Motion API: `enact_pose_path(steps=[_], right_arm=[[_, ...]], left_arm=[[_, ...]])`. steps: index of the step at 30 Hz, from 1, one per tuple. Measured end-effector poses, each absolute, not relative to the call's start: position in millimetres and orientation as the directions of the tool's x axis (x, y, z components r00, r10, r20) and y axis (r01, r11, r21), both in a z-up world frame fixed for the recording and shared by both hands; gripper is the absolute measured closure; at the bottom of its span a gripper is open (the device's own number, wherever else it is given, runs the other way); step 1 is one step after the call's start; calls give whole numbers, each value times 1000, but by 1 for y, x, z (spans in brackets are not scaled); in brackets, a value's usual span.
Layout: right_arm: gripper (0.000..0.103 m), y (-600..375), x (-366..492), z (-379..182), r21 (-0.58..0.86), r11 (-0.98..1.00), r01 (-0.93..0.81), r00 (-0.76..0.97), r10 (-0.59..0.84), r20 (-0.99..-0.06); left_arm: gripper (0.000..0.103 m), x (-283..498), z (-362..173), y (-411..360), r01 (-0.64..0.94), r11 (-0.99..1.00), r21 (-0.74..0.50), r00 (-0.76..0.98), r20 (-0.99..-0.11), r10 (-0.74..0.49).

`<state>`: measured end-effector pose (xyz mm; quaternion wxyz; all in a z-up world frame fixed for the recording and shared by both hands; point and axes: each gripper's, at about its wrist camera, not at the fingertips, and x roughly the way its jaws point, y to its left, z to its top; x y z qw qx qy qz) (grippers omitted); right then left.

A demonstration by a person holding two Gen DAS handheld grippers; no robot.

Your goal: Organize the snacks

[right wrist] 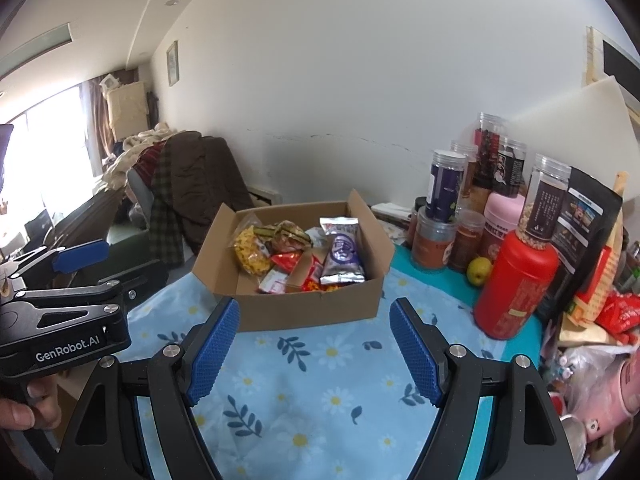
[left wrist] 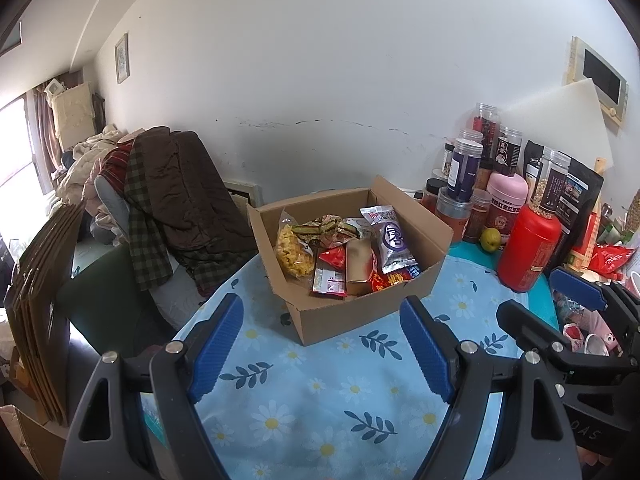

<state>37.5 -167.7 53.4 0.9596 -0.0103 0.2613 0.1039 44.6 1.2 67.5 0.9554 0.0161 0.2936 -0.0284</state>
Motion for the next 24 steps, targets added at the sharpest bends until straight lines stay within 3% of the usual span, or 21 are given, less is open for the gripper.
enact_pose_path(steps=[24], right_arm=[[25, -170, 35, 52, 38, 980, -195, 841, 187, -508]], left_arm=[[22, 45, 66, -2, 72, 997, 21, 822, -568, -47]])
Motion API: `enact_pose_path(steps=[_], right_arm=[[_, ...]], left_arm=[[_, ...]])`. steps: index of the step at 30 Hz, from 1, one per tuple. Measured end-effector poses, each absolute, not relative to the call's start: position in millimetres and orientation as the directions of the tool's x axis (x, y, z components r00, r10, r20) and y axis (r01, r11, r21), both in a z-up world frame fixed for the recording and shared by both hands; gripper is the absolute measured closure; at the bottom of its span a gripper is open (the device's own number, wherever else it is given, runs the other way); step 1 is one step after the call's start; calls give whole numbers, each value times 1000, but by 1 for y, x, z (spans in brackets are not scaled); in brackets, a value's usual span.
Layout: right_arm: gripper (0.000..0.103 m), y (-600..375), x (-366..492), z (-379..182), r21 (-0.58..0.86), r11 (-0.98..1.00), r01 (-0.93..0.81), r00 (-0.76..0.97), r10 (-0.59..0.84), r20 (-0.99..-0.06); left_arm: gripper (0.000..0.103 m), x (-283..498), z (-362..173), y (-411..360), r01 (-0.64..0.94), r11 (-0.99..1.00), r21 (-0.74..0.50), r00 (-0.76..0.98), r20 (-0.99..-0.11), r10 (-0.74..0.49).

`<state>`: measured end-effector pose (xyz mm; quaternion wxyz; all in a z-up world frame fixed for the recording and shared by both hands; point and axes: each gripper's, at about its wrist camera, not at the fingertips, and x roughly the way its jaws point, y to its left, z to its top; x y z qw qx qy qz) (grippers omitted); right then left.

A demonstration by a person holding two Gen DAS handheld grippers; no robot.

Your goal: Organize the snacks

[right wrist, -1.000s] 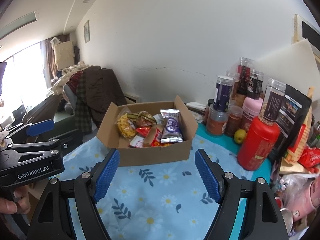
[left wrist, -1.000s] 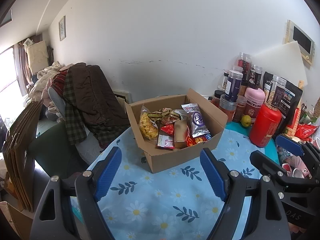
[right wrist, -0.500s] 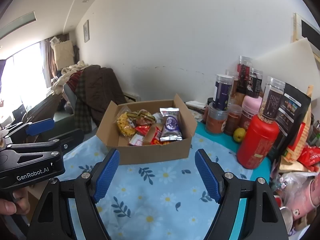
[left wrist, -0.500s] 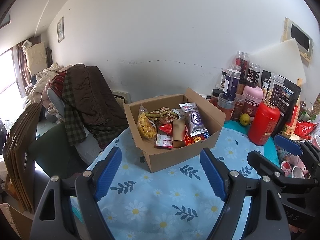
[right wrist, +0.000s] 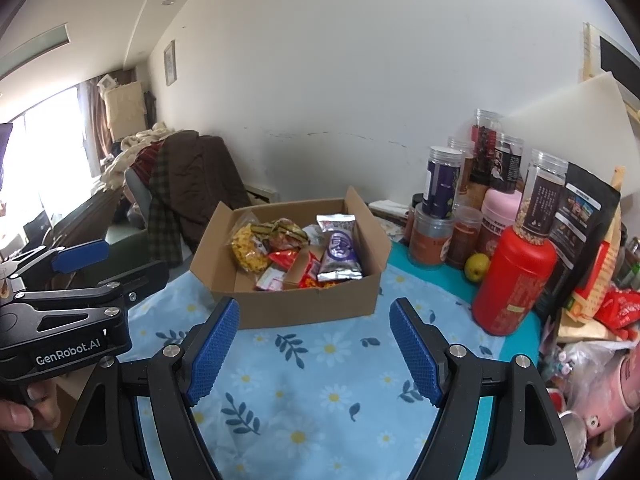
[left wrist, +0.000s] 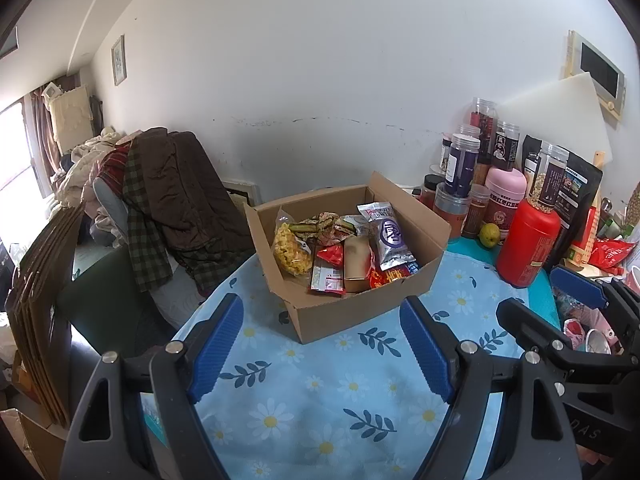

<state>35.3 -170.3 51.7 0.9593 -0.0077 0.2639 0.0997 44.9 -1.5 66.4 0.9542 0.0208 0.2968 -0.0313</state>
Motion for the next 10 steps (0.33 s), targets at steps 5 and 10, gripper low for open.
enact_pose_path(steps=[5, 10], right_arm=[[25, -170, 35, 52, 39, 980, -194, 840, 186, -509], [25, -172, 35, 50, 45, 981, -189, 839, 185, -511]], left_arm=[[22, 47, 64, -1, 74, 997, 22, 818, -574, -48], [22, 49, 62, -3, 87, 996, 24, 816, -575, -58]])
